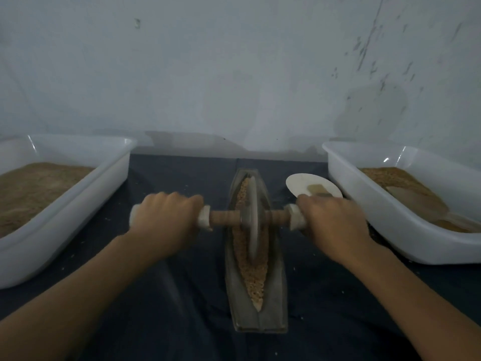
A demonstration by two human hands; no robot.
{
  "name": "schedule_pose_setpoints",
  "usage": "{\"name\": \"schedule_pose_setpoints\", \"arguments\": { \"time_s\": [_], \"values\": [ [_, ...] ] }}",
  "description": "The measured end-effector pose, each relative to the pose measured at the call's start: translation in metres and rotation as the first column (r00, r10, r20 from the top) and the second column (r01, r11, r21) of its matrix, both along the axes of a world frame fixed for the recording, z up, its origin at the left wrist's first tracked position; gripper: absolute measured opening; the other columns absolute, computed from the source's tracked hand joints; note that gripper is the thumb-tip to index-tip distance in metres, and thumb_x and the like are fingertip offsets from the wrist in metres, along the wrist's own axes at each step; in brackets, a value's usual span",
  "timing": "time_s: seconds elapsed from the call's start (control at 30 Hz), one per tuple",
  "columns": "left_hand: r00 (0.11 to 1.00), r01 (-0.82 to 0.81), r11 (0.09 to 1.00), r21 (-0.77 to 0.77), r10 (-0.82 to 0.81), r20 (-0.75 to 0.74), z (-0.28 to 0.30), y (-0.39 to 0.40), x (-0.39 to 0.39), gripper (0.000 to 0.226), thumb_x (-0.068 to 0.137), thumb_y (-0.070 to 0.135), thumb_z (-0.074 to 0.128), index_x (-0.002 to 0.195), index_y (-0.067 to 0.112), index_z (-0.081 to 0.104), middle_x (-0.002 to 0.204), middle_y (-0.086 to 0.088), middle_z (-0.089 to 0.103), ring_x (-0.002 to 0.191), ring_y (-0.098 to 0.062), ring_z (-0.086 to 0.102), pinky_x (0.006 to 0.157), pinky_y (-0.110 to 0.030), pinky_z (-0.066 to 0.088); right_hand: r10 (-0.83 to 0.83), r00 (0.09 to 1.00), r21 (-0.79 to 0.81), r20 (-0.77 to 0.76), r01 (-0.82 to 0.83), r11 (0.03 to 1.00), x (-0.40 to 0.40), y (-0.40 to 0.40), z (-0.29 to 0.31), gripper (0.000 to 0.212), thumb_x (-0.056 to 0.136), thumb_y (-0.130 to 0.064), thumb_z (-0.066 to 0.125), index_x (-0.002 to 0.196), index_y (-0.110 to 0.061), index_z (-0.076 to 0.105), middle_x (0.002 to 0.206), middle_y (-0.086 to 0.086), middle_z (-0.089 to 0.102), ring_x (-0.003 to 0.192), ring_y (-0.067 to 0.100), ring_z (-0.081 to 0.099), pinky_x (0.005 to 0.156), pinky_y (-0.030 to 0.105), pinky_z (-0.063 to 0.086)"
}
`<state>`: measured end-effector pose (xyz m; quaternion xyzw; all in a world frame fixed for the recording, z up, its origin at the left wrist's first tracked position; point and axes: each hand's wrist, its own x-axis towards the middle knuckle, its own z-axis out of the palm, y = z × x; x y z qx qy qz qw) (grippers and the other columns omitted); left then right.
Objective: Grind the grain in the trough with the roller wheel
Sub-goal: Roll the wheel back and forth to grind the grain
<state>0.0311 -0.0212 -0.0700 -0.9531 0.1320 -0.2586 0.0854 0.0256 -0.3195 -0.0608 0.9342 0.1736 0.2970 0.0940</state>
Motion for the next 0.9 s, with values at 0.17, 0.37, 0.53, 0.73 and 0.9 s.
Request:
{"name": "schedule_pose_setpoints", "arguments": {
  "time_s": [0.17,0.37,0.53,0.73,0.9],
  "values": [
    [0.966,0.184,0.981,0.066,-0.193,0.170,0.005,0.012,-0.046,0.053,0.054,0.030,0.080,0.065,0.027,0.028,0.044,0.006,0.039,0.032,-0.025,0.043,0.043,-0.024,0.023,0.101,0.994,0.046,0.037,-0.103,0.994,-0.052,-0.015,-0.001,0.050,0.039,-0.016,0.090,0.064,-0.021,0.047,0.049,-0.004,0.045,0.036,0.017,0.040,0.035,0.022,0.027],
    [0.999,-0.038,0.998,-0.048,0.038,-0.002,-0.003,-0.001,0.018,0.033,0.080,0.047,0.059,0.073,0.028,0.034,0.072,0.002,0.060,0.066,-0.029,0.061,0.056,-0.031,0.033,-0.061,0.997,-0.090,0.044,0.065,0.994,0.016,0.000,-0.002,0.038,0.059,-0.027,0.084,0.081,-0.019,0.054,0.067,0.001,0.059,0.052,0.024,0.057,0.043,0.028,0.035],
    [0.991,-0.107,0.972,-0.209,0.086,-0.107,-0.006,-0.008,0.069,0.023,0.087,0.040,0.055,0.072,0.027,0.042,0.084,-0.002,0.063,0.075,-0.027,0.060,0.065,-0.033,0.041,-0.143,0.988,-0.114,0.064,0.150,0.982,0.076,0.019,0.021,0.015,0.079,-0.019,0.065,0.090,-0.020,0.053,0.080,0.001,0.066,0.071,0.027,0.063,0.053,0.029,0.030],
    [0.999,-0.050,0.998,-0.031,0.050,-0.007,-0.008,0.005,0.007,0.028,0.081,0.046,0.059,0.073,0.028,0.039,0.061,0.007,0.049,0.056,-0.022,0.053,0.053,-0.029,0.031,-0.056,0.998,-0.098,-0.036,0.052,0.994,0.007,0.002,0.005,0.030,0.071,-0.030,0.076,0.088,-0.023,0.052,0.077,-0.002,0.061,0.064,0.020,0.059,0.052,0.032,0.046],
    [0.993,0.050,0.993,0.107,-0.061,0.103,0.005,0.007,-0.043,0.049,0.055,0.034,0.082,0.063,0.027,0.034,0.045,0.008,0.036,0.032,-0.019,0.040,0.045,-0.021,0.014,0.075,0.997,0.048,-0.010,-0.074,0.996,-0.041,-0.012,-0.004,0.049,0.040,-0.023,0.090,0.065,-0.024,0.048,0.050,-0.010,0.040,0.037,0.015,0.042,0.031,0.026,0.032]
  ]
}}
